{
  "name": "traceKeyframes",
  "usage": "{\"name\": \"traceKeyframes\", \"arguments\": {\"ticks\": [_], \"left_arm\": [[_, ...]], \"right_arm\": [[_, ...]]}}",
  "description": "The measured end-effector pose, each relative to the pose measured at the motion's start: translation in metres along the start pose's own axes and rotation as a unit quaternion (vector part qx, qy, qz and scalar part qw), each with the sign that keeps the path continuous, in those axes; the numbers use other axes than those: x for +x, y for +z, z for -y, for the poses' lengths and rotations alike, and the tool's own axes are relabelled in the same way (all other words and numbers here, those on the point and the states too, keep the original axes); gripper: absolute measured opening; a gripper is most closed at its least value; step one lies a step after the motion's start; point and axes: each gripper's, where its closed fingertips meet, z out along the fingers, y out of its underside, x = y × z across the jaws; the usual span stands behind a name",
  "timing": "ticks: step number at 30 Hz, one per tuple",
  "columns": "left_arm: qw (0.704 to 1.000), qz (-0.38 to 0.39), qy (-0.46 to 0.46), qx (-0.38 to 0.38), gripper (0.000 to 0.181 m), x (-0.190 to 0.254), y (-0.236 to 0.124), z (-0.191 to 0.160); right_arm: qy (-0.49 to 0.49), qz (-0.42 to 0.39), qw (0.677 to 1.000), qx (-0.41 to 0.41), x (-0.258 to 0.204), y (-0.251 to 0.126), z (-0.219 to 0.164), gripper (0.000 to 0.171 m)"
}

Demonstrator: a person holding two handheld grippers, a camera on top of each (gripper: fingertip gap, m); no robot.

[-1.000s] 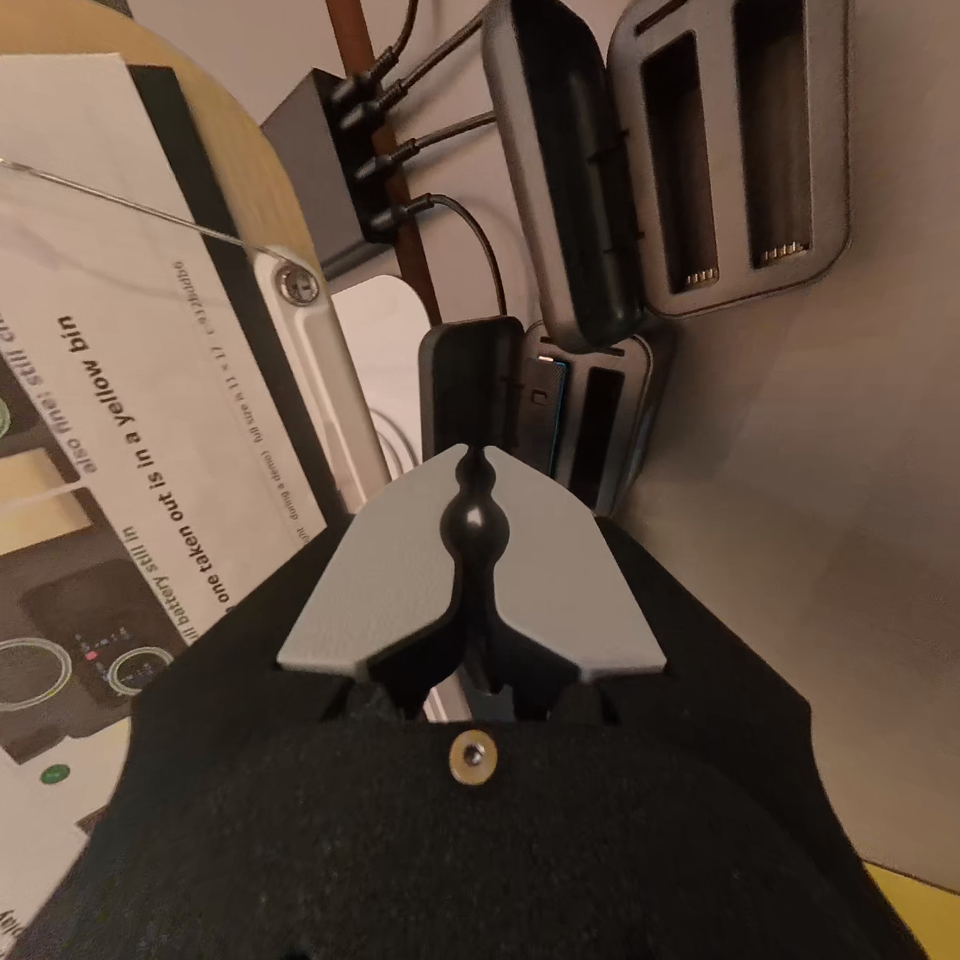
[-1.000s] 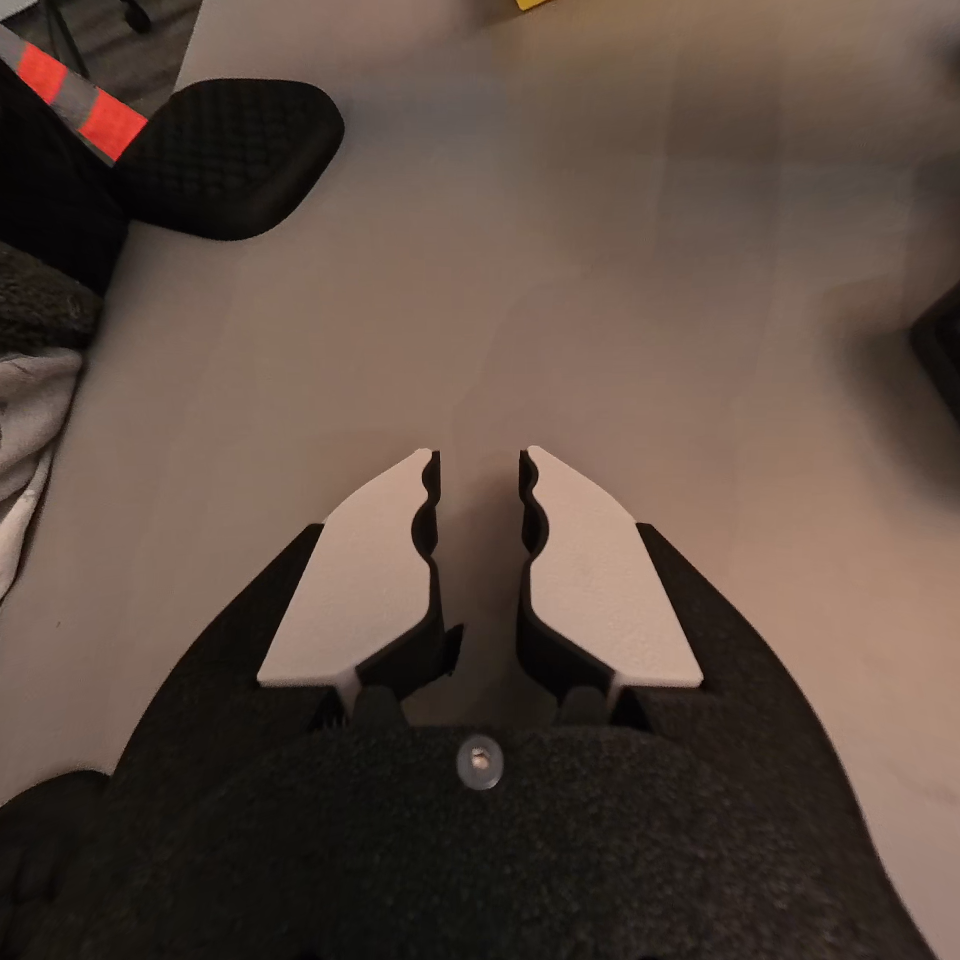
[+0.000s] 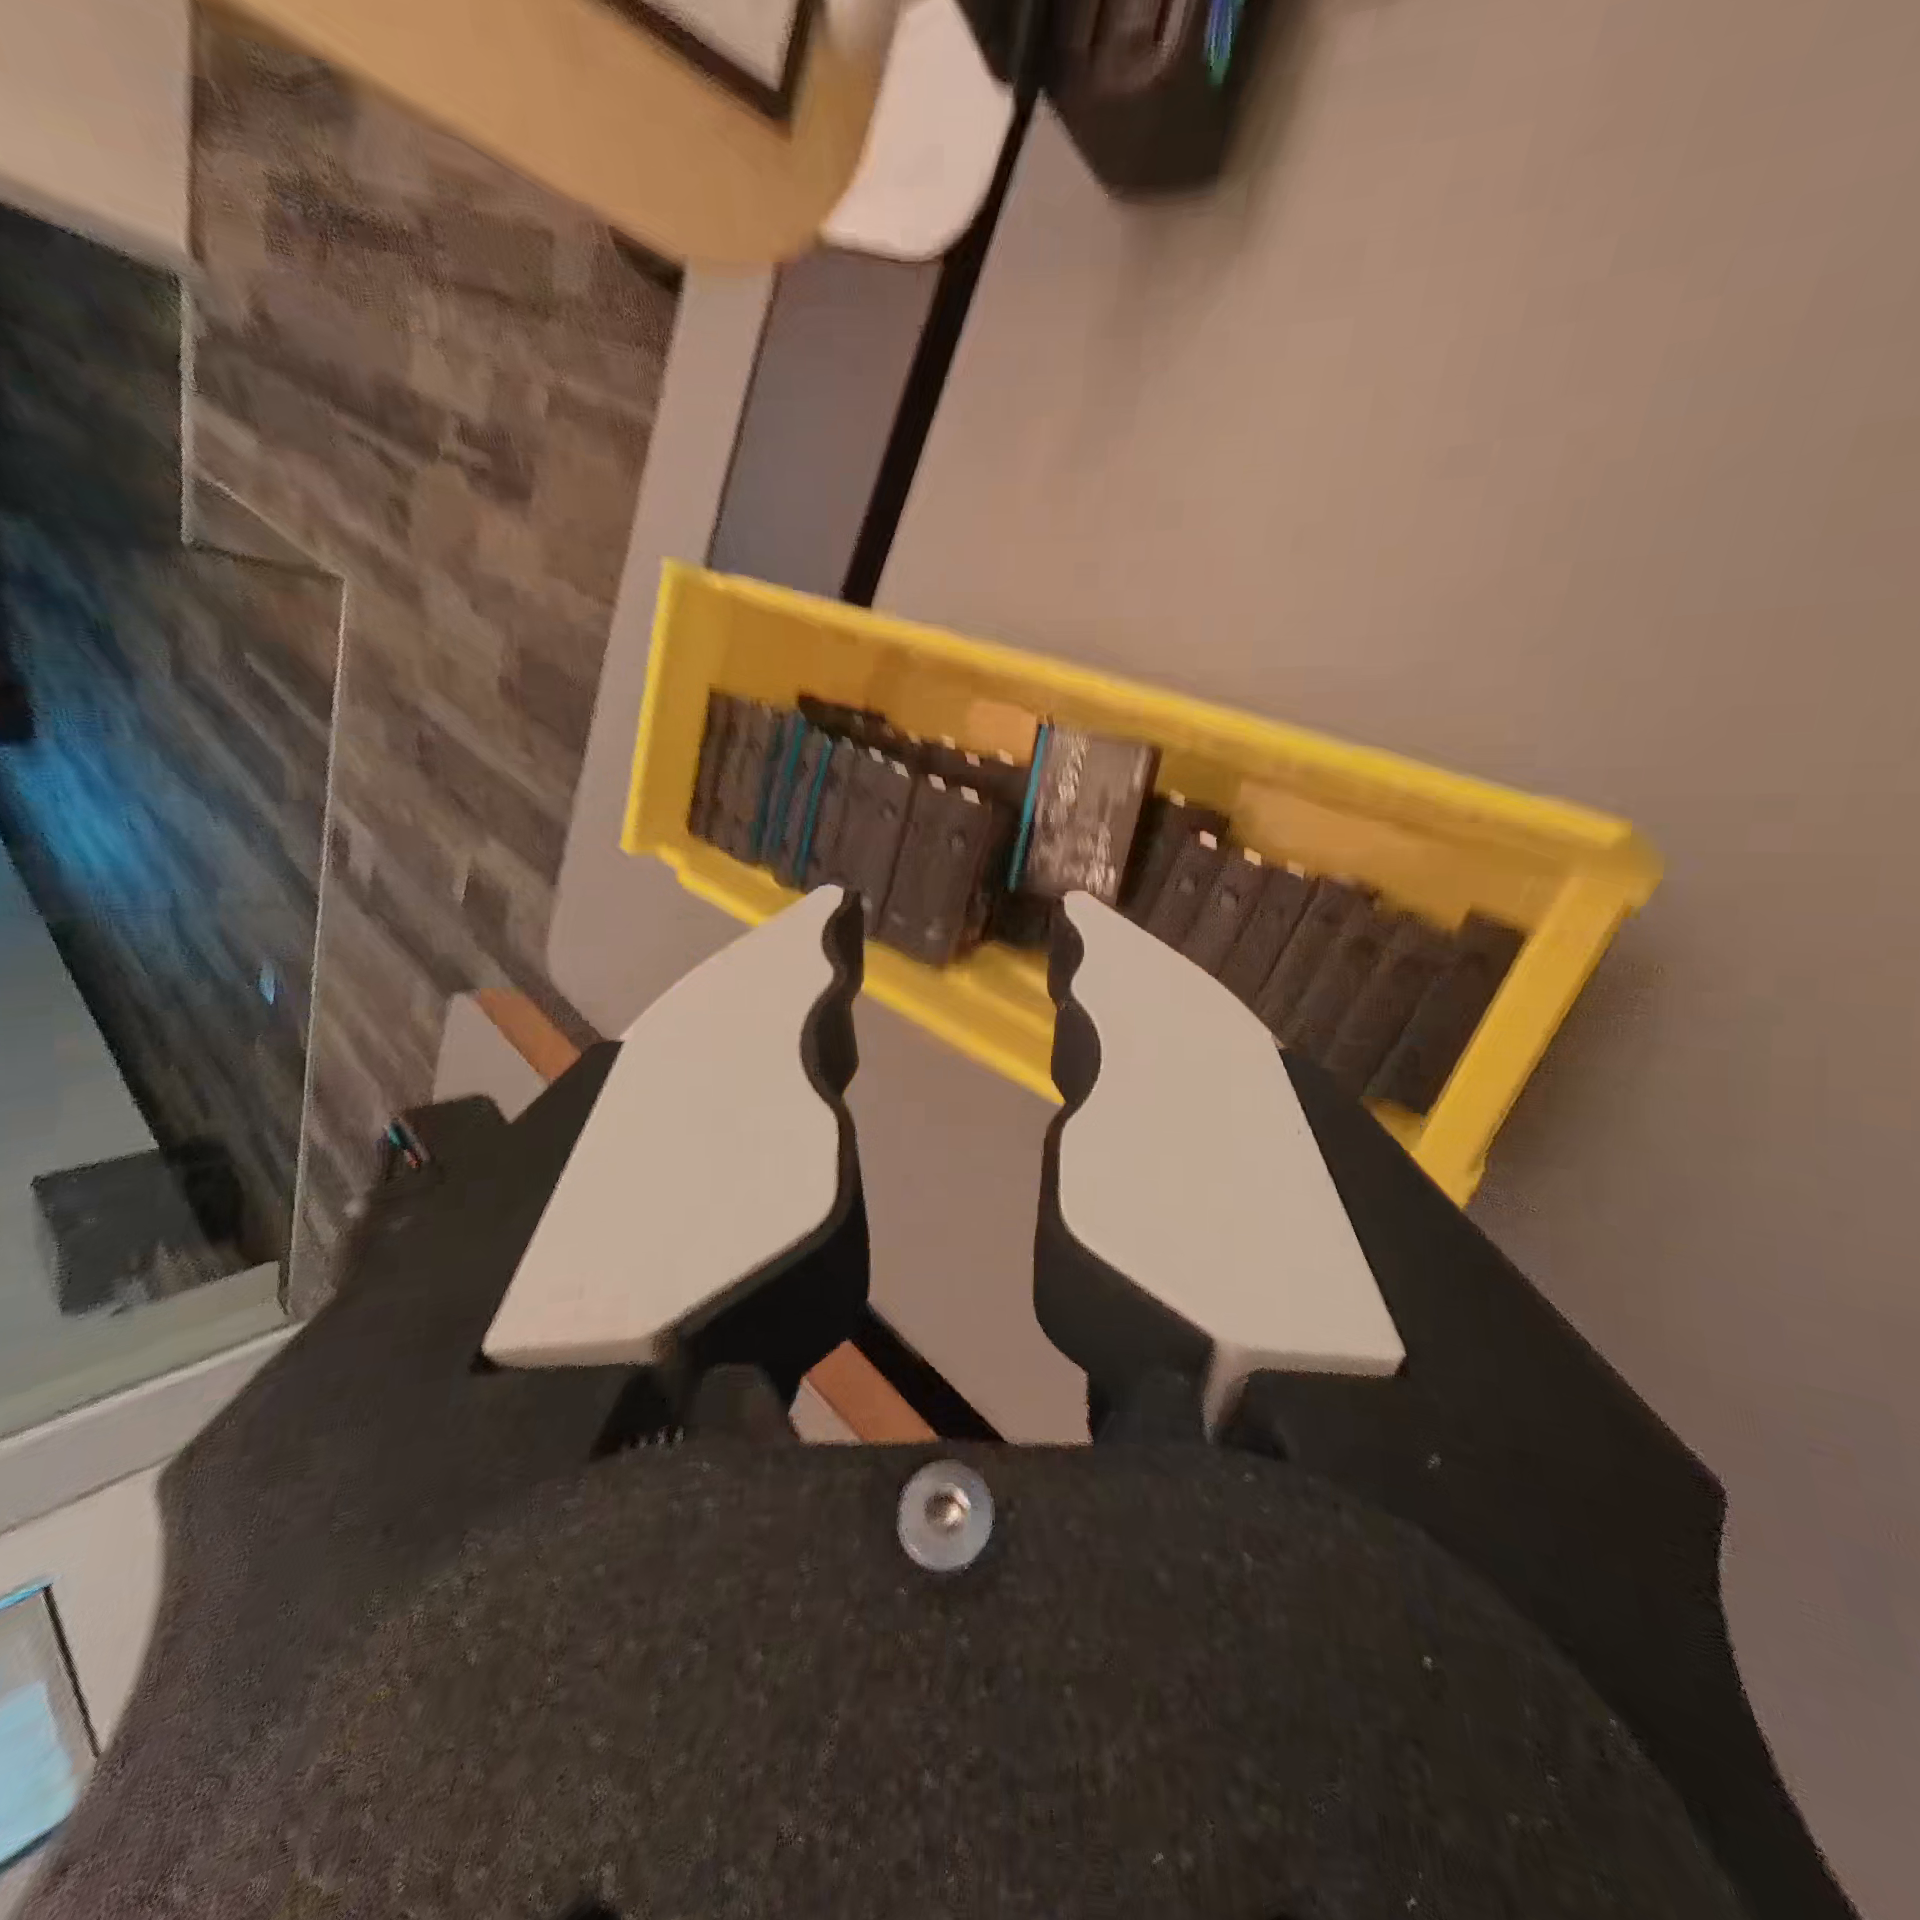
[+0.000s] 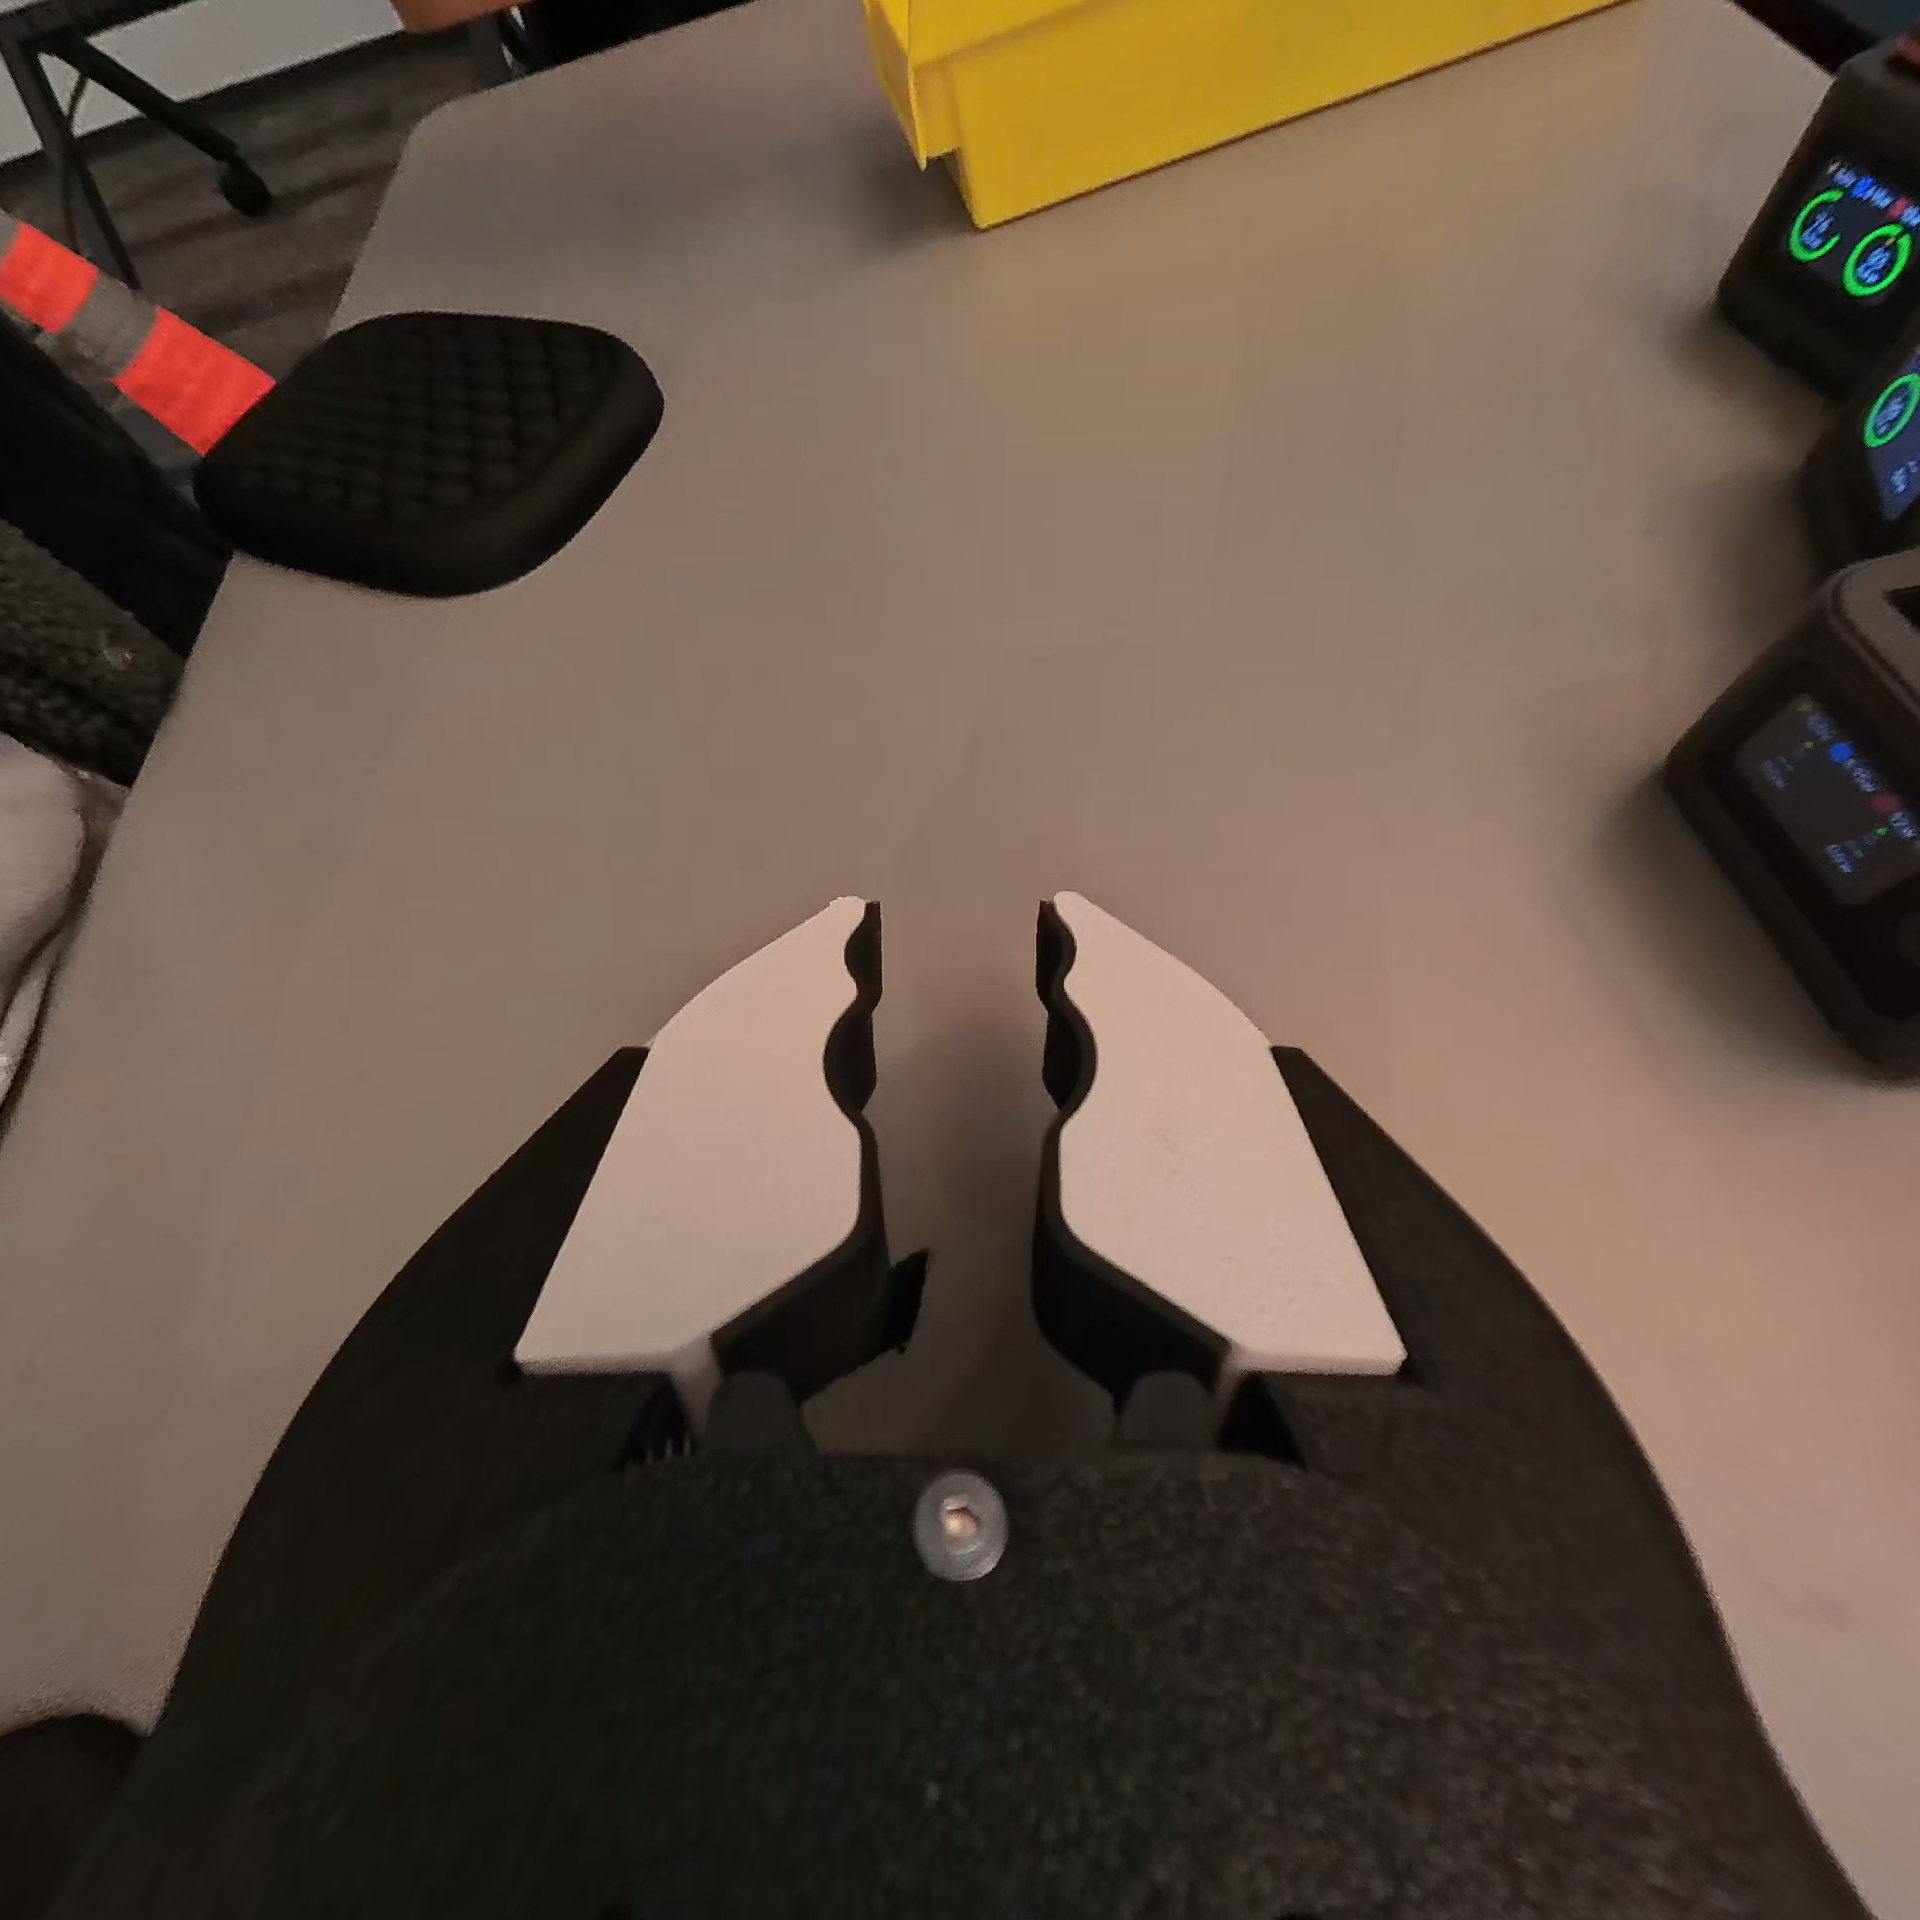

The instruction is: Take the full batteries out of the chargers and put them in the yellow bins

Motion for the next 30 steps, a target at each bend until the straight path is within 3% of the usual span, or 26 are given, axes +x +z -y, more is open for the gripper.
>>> {"name": "traceKeyframes", "arguments": {"ticks": [5,12,15,30], "left_arm": [[0.999,-0.020,0.001,-0.036,0.036,0.008,0.032,-0.034],[0.995,-0.043,0.043,-0.075,0.026,0.003,0.078,-0.038],[0.994,-0.039,0.066,-0.079,0.018,0.002,0.084,-0.035],[0.986,-0.016,0.123,-0.112,0.019,0.001,0.104,-0.039]], "right_arm": [[0.004,-0.017,1.000,0.009,0.005,0.000,0.002,0.028],[0.013,-0.020,1.000,0.005,0.008,0.001,-0.003,0.028],[0.014,-0.021,1.000,0.004,0.009,0.000,-0.004,0.028],[0.023,-0.014,1.000,-0.006,0.008,0.004,-0.009,0.028]]}}
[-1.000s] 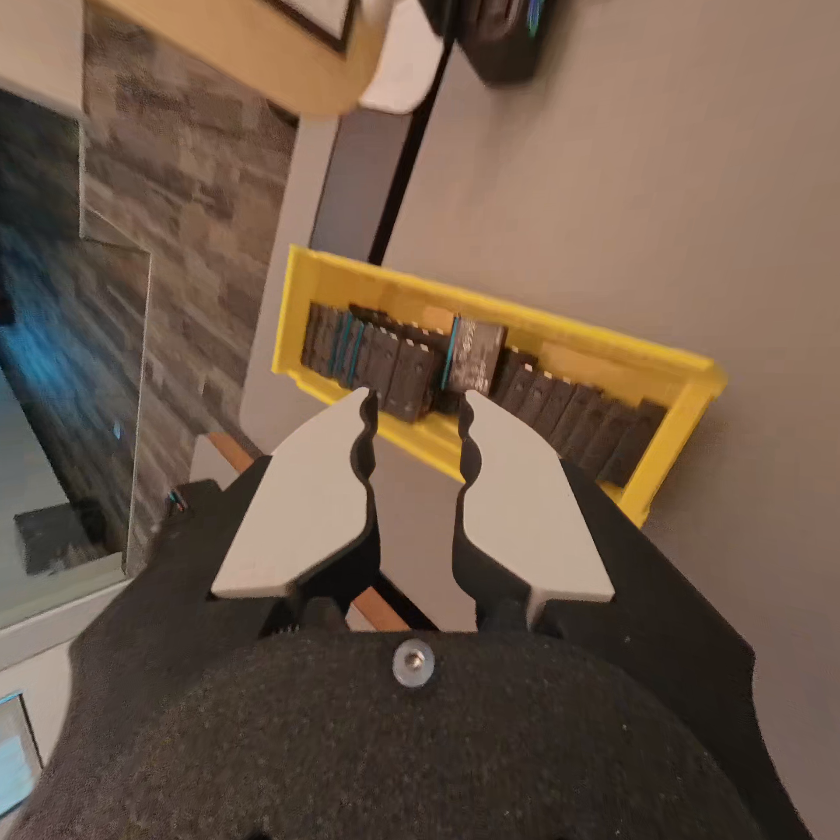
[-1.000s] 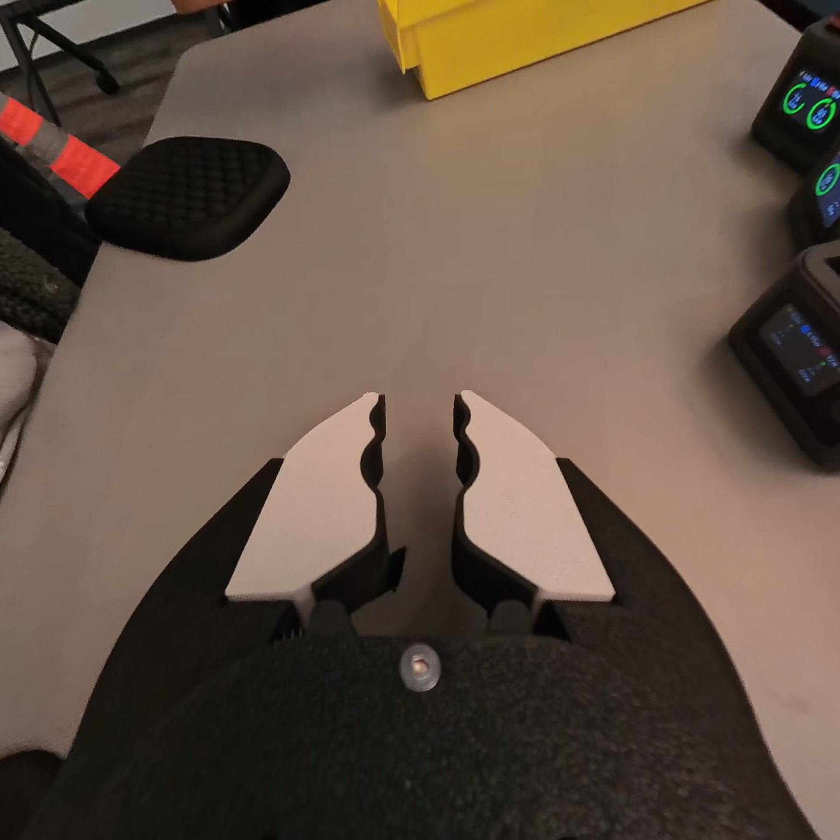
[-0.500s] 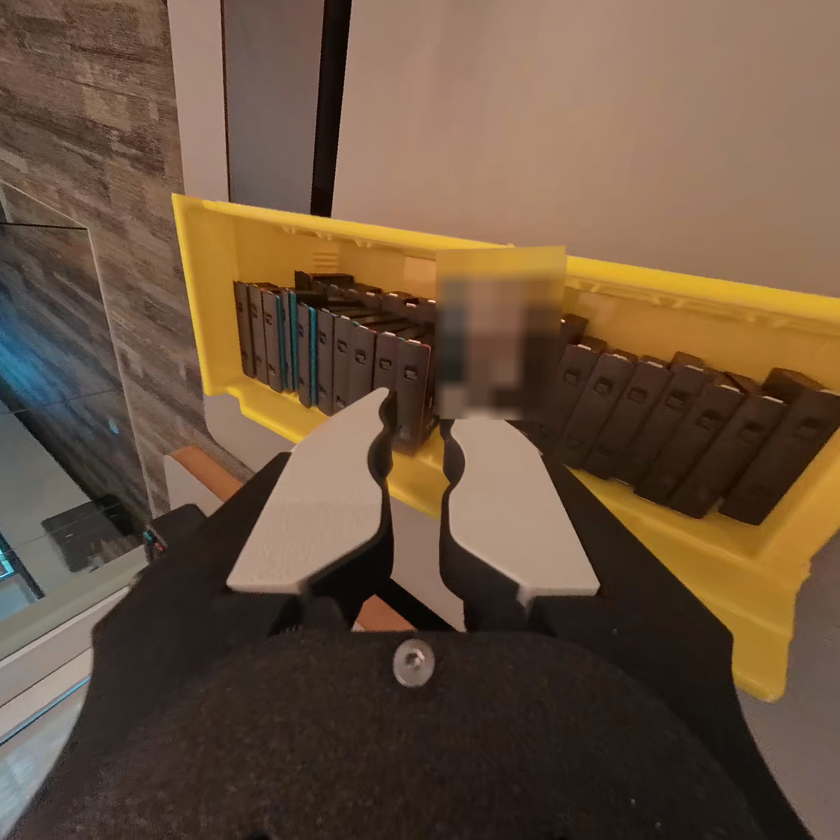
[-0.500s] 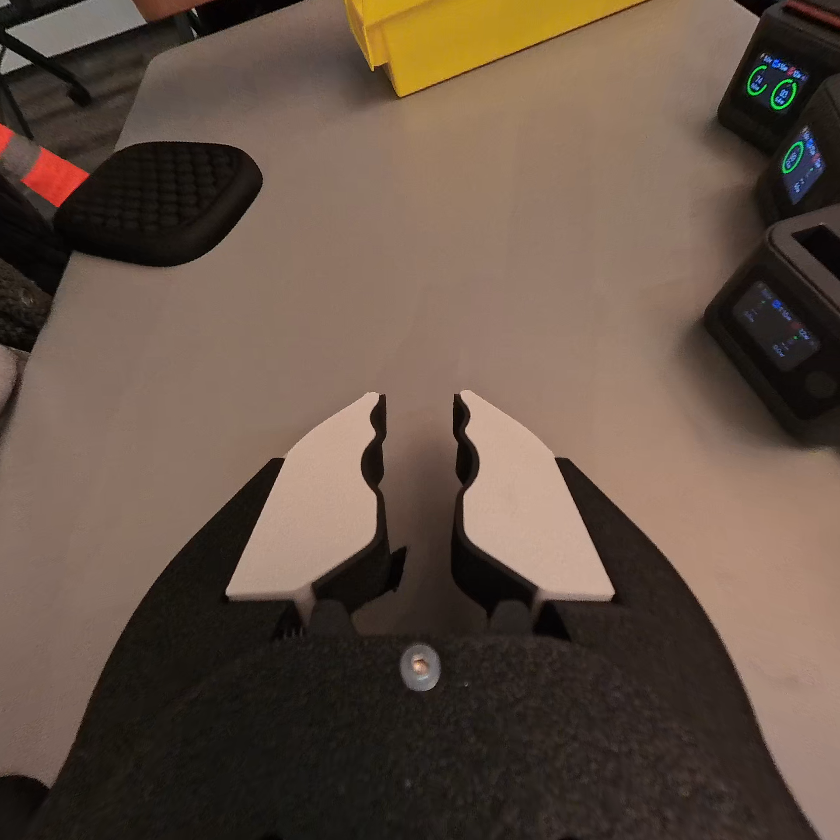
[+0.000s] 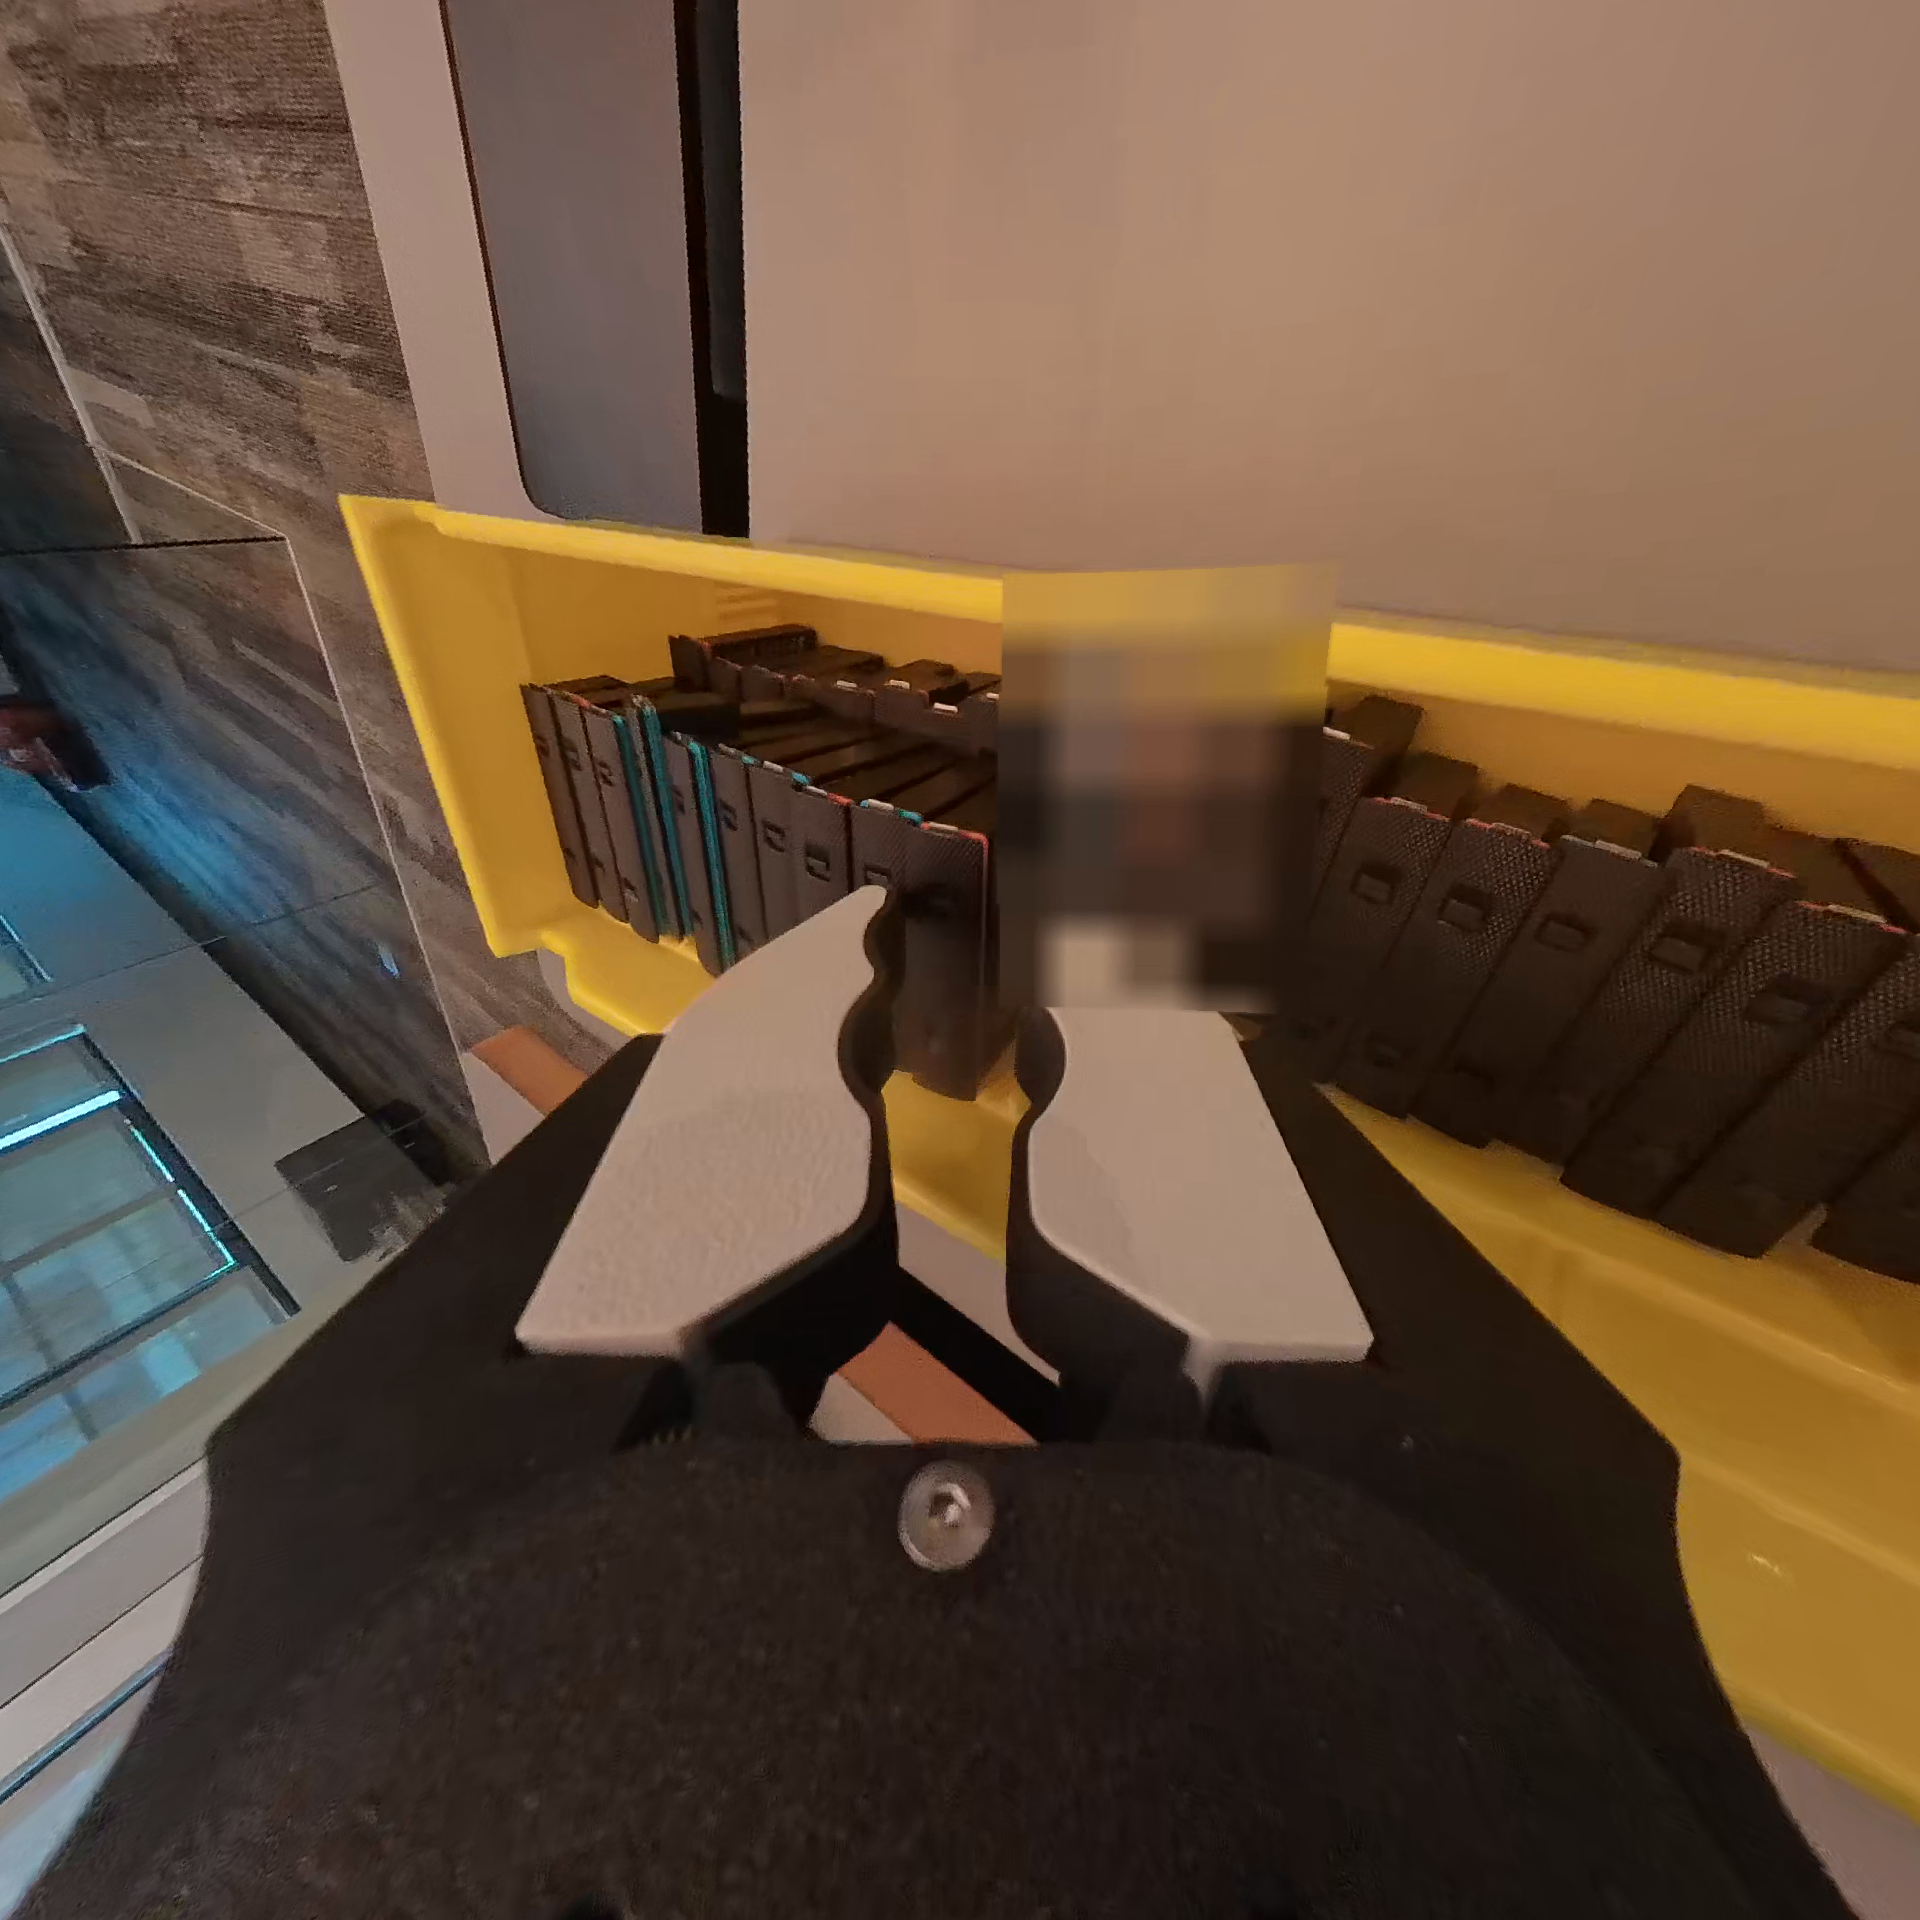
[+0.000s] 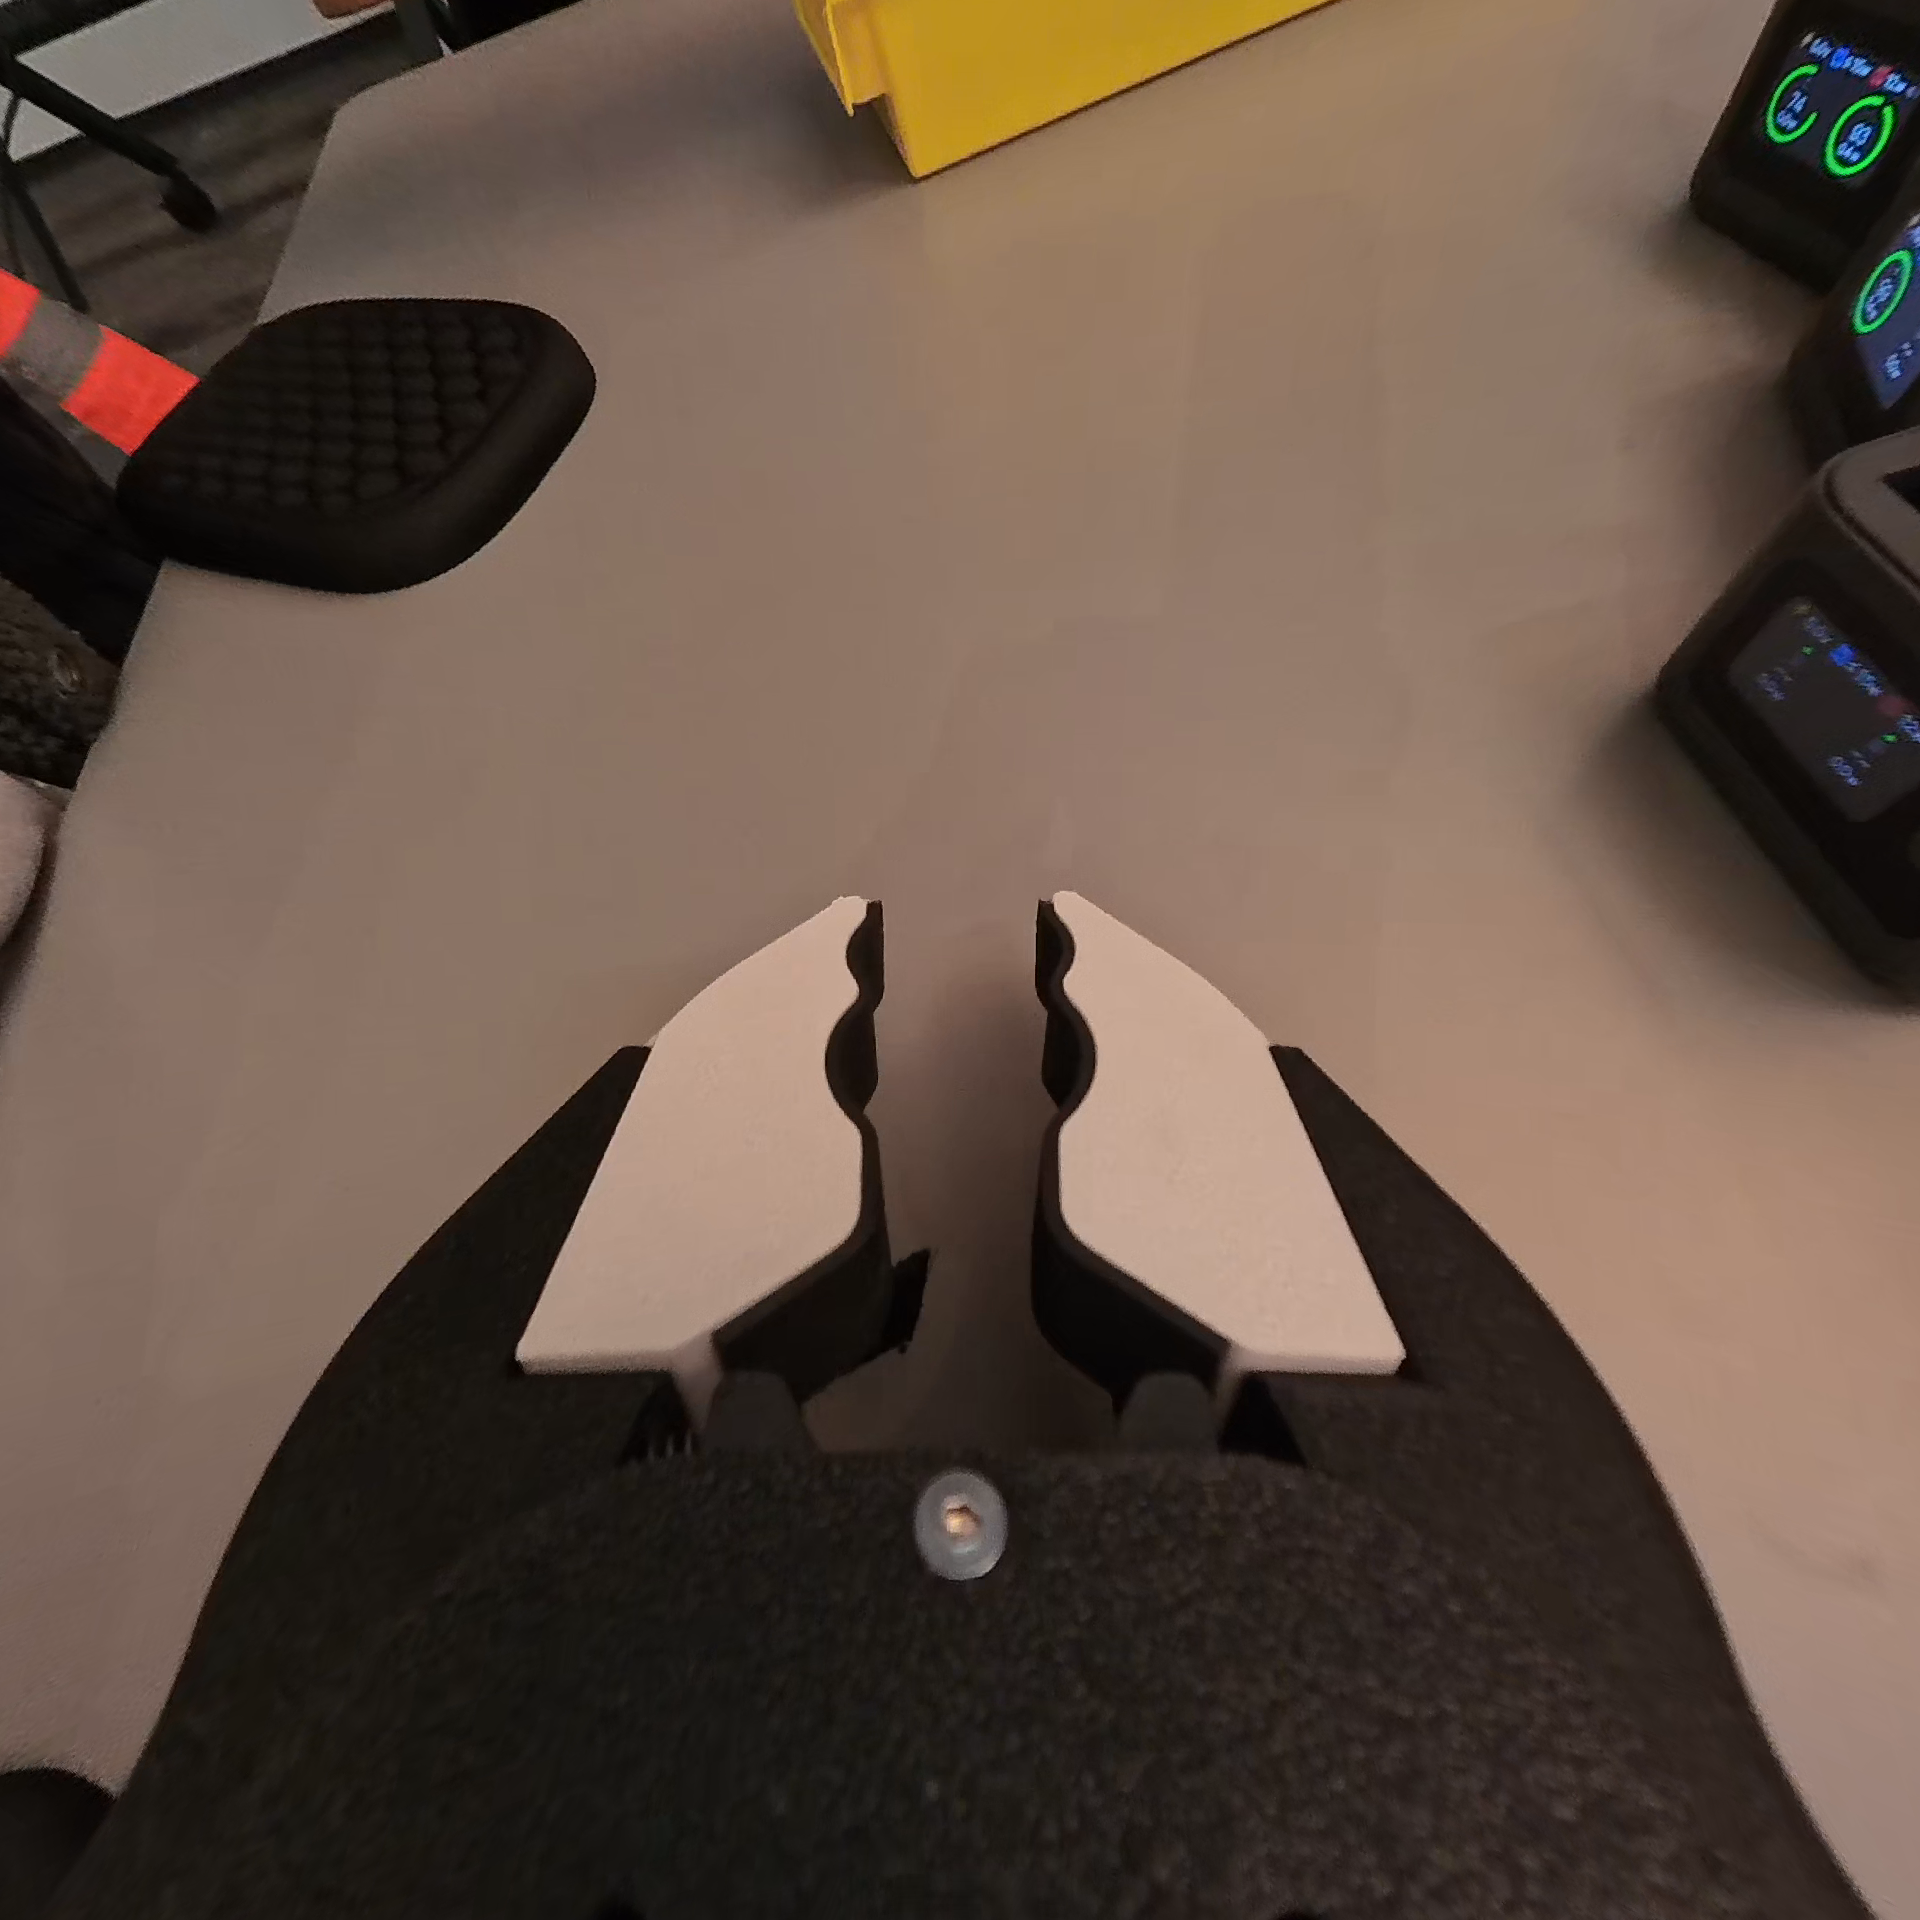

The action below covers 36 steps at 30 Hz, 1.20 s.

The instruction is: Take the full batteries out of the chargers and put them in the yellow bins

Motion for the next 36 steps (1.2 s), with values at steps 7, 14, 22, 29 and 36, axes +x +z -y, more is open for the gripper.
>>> {"name": "traceKeyframes", "arguments": {"ticks": [7,14,22,29,36], "left_arm": [[1.000,0.001,0.008,-0.018,0.015,-0.001,-0.001,-0.002],[1.000,0.022,-0.009,0.011,0.017,-0.005,-0.015,0.004],[0.994,-0.100,0.005,0.039,0.040,0.032,-0.015,0.030],[0.987,-0.155,0.031,-0.025,0.055,0.029,0.009,0.023],[0.978,-0.182,0.068,-0.079,0.061,0.027,0.014,0.022]], "right_arm": [[-0.001,0.000,1.000,0.000,-0.001,-0.001,0.001,0.028],[0.002,0.000,1.000,-0.003,0.000,-0.001,-0.001,0.028],[0.007,0.006,1.000,-0.007,0.000,0.001,-0.003,0.028],[0.013,0.019,1.000,-0.008,-0.002,0.000,-0.004,0.028],[0.020,0.032,0.999,-0.009,-0.004,-0.001,-0.005,0.028]]}}
